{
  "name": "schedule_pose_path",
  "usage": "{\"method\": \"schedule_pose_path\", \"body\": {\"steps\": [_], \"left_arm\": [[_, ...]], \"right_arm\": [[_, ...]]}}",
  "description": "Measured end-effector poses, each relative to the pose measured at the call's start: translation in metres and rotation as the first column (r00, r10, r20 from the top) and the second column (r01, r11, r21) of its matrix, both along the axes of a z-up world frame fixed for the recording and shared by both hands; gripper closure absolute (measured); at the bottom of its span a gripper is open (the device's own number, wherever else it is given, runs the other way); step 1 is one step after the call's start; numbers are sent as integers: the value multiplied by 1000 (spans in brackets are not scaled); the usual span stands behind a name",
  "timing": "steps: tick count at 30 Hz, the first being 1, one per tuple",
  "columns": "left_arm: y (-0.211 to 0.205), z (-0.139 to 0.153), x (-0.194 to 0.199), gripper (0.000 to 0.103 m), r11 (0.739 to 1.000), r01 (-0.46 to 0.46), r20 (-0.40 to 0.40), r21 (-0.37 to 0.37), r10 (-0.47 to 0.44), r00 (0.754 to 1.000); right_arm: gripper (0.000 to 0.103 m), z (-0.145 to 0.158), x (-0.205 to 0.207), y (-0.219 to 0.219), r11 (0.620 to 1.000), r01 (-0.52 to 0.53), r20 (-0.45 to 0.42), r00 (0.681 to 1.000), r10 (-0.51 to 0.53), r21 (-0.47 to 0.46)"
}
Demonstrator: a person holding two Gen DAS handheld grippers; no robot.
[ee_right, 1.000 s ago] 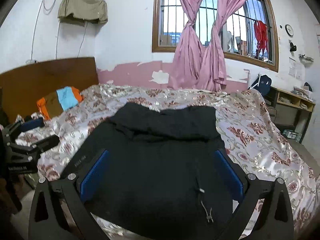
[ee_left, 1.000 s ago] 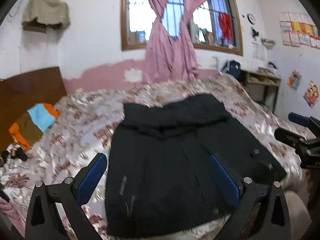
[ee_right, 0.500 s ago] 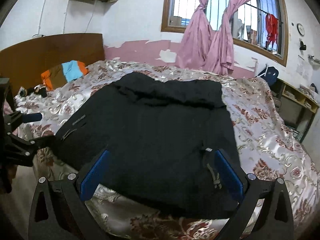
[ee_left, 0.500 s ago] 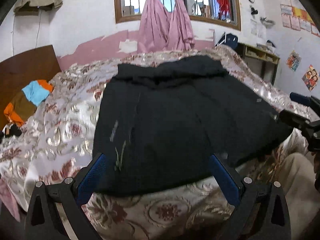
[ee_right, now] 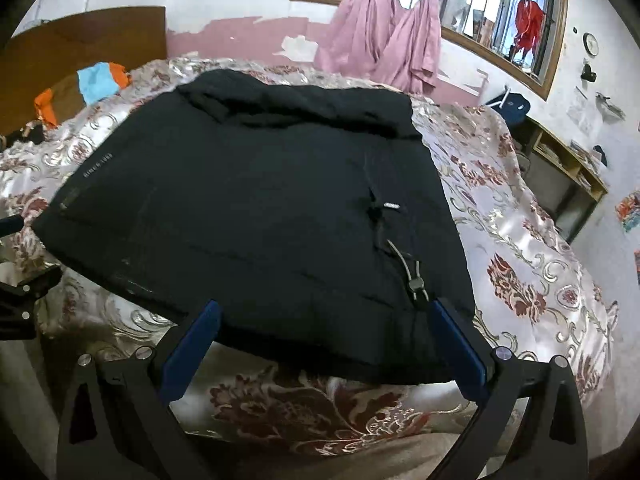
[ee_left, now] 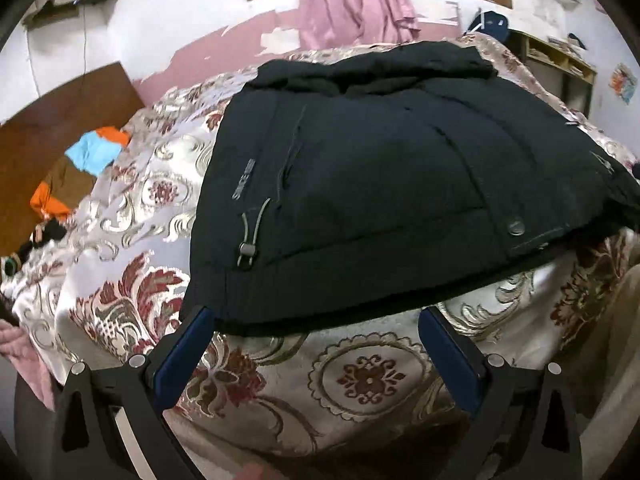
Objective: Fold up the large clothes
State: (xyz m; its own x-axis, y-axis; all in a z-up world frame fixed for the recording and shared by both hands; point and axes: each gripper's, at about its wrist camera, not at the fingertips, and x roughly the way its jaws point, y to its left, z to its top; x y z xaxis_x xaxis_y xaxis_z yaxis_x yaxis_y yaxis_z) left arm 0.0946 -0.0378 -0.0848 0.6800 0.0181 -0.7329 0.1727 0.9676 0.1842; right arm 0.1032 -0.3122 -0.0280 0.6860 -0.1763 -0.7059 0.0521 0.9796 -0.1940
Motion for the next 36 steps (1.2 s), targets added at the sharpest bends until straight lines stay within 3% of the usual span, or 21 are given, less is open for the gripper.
{"method": "schedule_pose_path", "body": {"steps": [5,12,19,24,36], "left_arm": [[4,-2,1,0,1000,-11,-21,-19,11,1000],[-2,-16,6,0,1000,15,-81,6,-15,997],[-6,-23,8,0,999,1,-93,51,4,996],[1,-16,8,0,999,-40,-42,31,41,998],[22,-20,12,0,995,-74,-102,-70,67,993]], "right_arm": [[2,-16,8,11,996,-77,-133,988,72,-34],[2,-29,10,33,978,-101,-202,977,64,-180],[2,-33,12,59,942,-162,-206,973,103,-292],[2,-29,15,64,920,-165,-135,983,124,-354],[2,-29,22,49,934,-166,-86,986,145,-315]]}}
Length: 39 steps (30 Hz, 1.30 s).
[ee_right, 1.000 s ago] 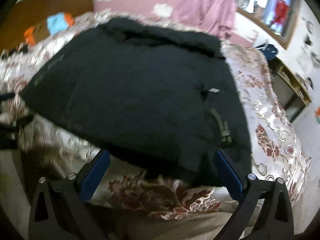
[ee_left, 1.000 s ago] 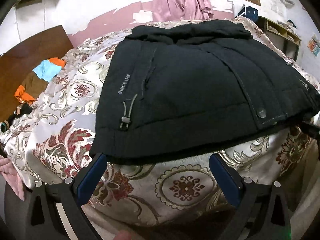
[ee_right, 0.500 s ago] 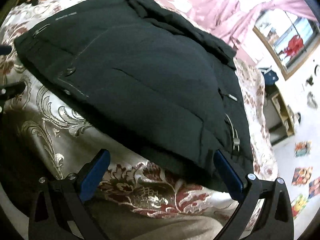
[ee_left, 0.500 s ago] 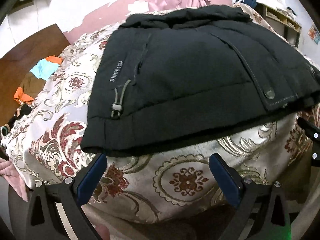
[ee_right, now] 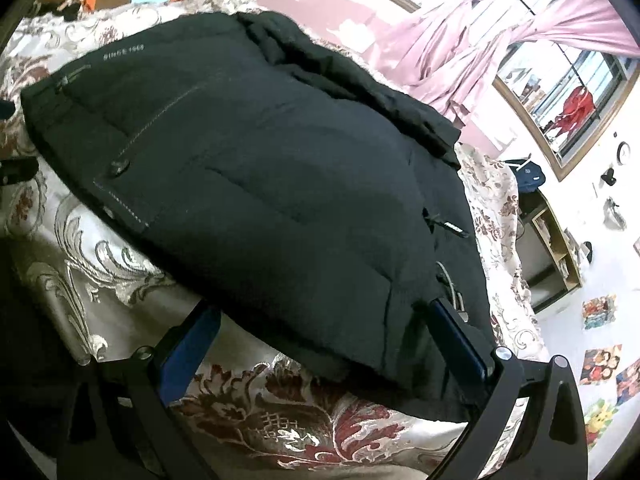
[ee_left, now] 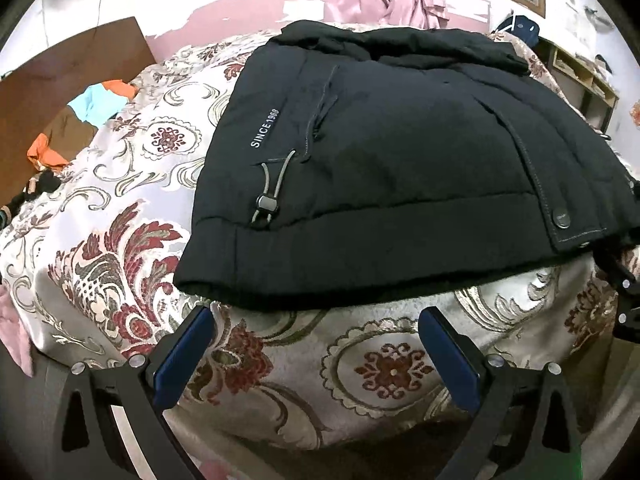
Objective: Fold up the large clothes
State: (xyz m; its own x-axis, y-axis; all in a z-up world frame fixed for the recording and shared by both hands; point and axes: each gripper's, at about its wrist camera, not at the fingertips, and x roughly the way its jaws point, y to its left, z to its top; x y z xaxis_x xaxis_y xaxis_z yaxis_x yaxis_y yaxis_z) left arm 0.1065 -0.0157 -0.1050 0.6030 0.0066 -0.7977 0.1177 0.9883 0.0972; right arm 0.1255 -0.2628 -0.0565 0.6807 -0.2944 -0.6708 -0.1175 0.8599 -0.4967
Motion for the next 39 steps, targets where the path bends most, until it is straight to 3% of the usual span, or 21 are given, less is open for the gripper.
{"method": "schedule_pose_path", "body": {"steps": [6,9,11,13,16,19,23,25,28,34,39], "left_arm": [[-11,-13,5,0,998,24,-51,63,-21,998],[-15,-11,4,0,996,30,-34,78,-28,999],[-17,-7,1,0,996,32,-5,88,-32,999],[-18,-4,-2,0,995,39,15,95,-40,999],[-23,0,-8,0,992,60,51,115,-66,997],[-34,3,-17,0,981,70,102,183,-90,991],[-47,0,-17,0,949,71,172,306,-129,977],[-55,-7,-14,0,916,47,202,399,-138,970],[-56,-13,-2,0,893,30,217,449,-142,966],[-44,-3,7,3,886,-65,352,459,-114,929],[-40,2,6,4,886,-86,393,456,-114,913]], "right_arm": [[2,-21,1,10,996,-5,-101,995,-4,-93],[2,-21,3,11,989,18,-68,997,-28,-148],[2,-7,3,2,991,58,10,998,-57,-117],[2,11,-1,-12,996,84,100,992,-81,-27],[2,27,-7,-20,996,63,183,980,-72,56],[2,37,-14,-21,996,26,243,969,-45,80],[2,44,-20,-26,994,4,281,959,-36,114],[2,46,-20,-30,991,2,298,954,-41,131],[2,50,-20,-35,988,2,329,943,-52,151],[2,44,-22,-33,988,13,336,940,-65,153],[2,32,-23,-27,994,36,307,950,-66,102]]}}
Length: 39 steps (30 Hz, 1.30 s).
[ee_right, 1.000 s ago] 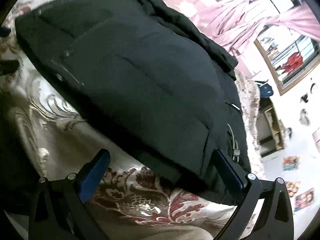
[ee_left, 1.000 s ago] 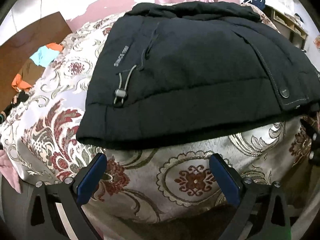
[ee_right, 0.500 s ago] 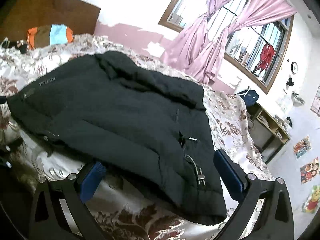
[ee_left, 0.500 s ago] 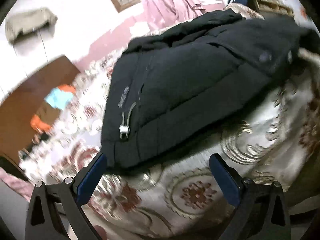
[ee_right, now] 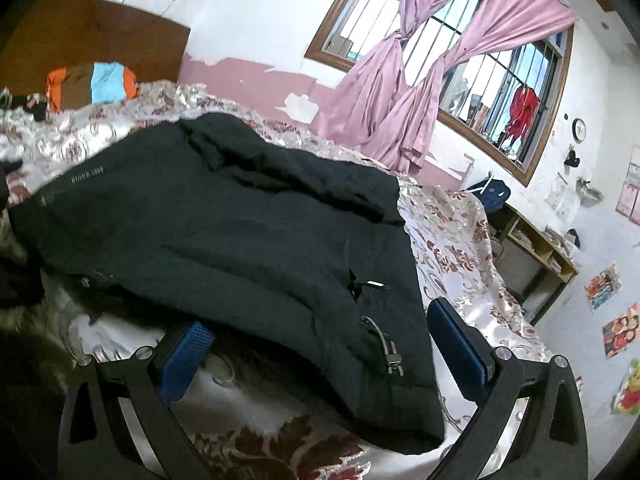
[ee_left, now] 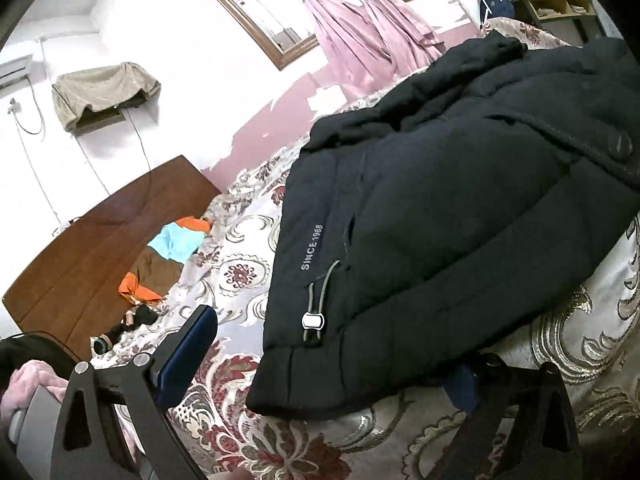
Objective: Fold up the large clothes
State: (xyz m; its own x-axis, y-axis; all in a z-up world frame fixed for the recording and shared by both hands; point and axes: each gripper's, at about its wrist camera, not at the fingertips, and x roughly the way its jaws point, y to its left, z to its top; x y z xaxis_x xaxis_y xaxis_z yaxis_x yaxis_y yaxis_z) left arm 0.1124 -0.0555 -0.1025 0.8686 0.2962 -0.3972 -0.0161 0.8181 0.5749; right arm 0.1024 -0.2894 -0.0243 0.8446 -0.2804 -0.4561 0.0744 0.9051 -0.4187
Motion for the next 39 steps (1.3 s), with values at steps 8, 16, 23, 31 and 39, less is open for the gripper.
{"method": "schedule_pose_path", "body": {"steps": [8,16,23,31,39], "left_arm": [[7,0,7,25,999,7,-25,-46,-8,1000],[2,0,2,53,996,47,-31,-70,-49,998],[0,2,2,75,989,77,-61,-128,-85,994],[10,18,5,83,967,85,-61,-240,-102,993],[33,42,15,91,888,84,-102,-451,-145,984]], "right_arm": [[2,-35,23,4,972,101,-164,977,-138,-213],[3,-25,23,-7,978,138,-125,979,-158,-159],[28,-24,23,-10,989,101,-115,987,-113,-109],[58,-23,19,-9,998,55,-112,992,-59,-44],[84,-14,14,-7,1000,-7,-70,998,7,8]]}}
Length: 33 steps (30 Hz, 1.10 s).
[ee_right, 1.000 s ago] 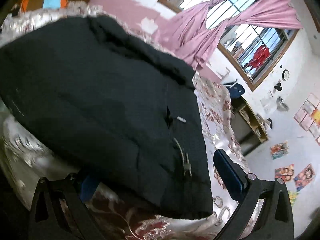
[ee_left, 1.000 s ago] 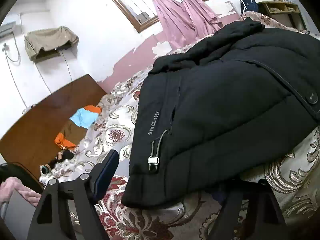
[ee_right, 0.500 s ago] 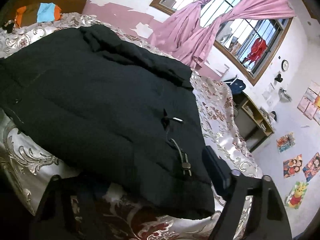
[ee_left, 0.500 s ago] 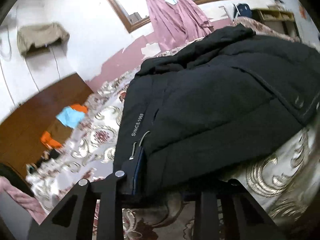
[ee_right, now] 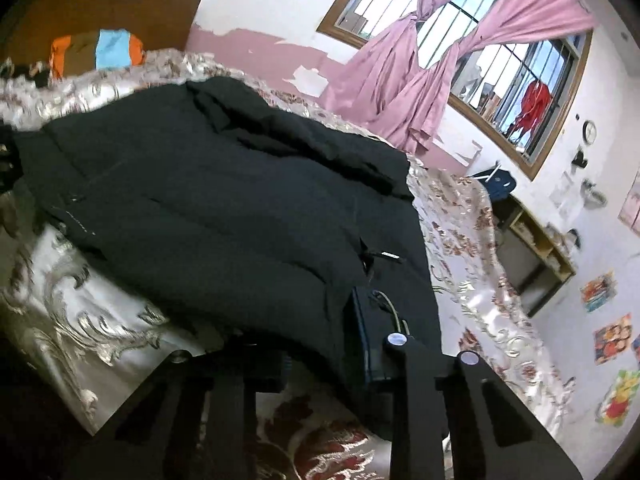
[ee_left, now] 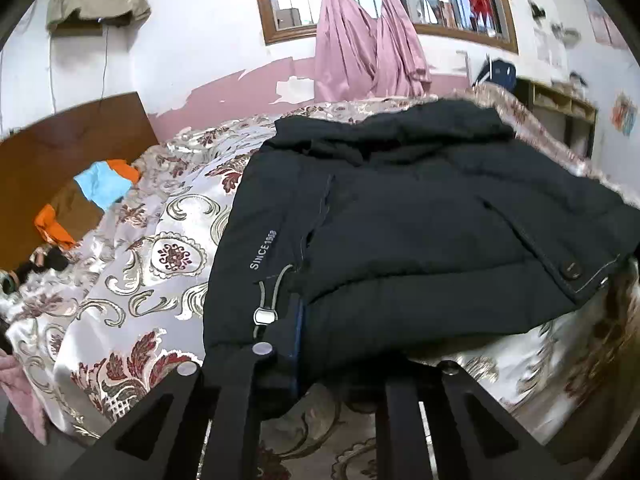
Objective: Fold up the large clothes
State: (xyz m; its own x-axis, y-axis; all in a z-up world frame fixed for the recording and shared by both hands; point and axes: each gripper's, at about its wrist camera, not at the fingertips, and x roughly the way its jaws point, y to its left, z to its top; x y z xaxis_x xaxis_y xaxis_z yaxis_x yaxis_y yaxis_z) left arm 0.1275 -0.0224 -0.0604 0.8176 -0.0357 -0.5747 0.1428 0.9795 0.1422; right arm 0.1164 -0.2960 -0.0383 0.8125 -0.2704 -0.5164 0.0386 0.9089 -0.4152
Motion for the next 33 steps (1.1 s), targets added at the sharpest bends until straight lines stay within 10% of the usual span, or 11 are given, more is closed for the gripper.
{"method": "schedule_pose_path", "body": {"steps": [15,33], "left_arm": [[20,80,-31,96,987,29,103,-160,-12,995],[31,191,-59,96,986,85,298,-144,-38,954]], "right_arm": [[97,57,-49,7,1000,-3,274,962,-4,27],[97,157,-112,14,992,-122,584,807,86,22]]}}
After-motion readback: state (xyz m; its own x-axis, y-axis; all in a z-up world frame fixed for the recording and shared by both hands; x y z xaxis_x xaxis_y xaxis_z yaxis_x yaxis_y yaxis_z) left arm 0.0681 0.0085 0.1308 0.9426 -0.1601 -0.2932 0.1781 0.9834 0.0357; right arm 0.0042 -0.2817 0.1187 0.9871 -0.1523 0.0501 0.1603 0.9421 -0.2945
